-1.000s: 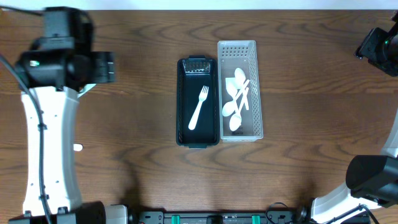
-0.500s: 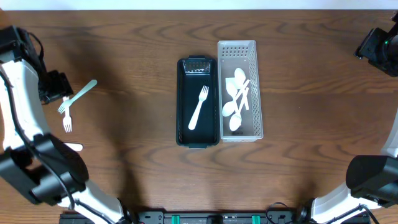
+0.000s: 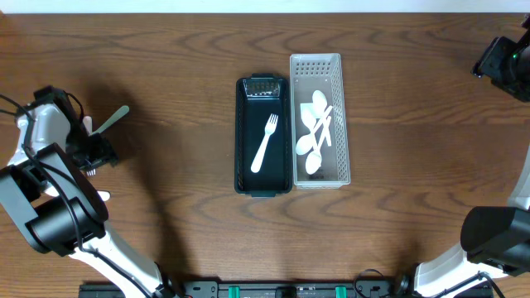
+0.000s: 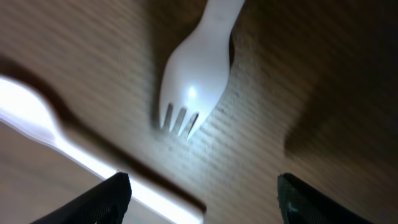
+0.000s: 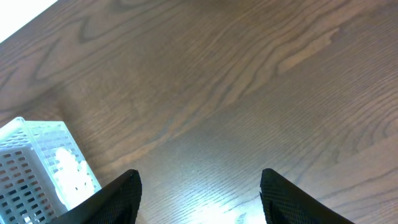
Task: Pack container
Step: 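Move the left gripper to a second white fork and grasp it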
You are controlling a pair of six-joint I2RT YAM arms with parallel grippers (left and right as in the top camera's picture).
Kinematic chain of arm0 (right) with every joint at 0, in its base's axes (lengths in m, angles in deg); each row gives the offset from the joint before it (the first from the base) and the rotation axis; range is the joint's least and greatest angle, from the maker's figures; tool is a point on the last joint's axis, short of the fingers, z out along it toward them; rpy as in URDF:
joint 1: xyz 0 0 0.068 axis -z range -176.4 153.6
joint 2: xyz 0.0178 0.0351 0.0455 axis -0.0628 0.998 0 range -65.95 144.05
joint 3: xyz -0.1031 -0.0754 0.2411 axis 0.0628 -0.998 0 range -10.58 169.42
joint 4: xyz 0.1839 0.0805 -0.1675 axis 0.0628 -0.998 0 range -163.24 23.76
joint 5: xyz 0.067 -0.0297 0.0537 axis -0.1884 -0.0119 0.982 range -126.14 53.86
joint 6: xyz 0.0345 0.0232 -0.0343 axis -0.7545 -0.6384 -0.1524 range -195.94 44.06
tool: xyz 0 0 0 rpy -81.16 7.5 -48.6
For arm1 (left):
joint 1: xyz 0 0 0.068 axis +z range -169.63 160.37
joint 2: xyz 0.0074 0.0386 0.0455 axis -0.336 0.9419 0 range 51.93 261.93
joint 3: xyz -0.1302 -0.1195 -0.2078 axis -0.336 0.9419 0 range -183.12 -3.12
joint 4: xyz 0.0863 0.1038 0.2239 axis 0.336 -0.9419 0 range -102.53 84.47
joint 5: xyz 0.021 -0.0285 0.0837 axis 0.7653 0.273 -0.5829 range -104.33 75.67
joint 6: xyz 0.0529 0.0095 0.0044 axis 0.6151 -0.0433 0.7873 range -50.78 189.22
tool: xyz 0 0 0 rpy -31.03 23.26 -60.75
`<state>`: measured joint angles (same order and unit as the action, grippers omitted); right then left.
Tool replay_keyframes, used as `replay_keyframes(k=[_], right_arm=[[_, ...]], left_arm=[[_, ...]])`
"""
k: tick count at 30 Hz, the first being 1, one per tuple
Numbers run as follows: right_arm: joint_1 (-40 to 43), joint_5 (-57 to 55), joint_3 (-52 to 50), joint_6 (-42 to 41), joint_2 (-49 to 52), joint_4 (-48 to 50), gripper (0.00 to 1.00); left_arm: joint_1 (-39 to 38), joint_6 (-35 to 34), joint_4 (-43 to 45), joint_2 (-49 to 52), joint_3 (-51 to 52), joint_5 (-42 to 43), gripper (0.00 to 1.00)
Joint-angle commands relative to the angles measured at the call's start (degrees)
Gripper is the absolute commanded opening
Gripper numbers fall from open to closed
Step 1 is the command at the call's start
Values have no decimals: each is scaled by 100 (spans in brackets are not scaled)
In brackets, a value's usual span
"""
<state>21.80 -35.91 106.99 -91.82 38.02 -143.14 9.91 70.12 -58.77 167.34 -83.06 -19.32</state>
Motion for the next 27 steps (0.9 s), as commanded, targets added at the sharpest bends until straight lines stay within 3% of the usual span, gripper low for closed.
replay_keyframes(k=[1, 27], right_arm=[[17, -39, 48, 7, -7, -50, 64], [15, -42, 48, -109, -7, -354, 64]], left_arm=[[39, 334, 214, 17, 173, 0, 77], [295, 1381, 1145, 26, 173, 457, 79]])
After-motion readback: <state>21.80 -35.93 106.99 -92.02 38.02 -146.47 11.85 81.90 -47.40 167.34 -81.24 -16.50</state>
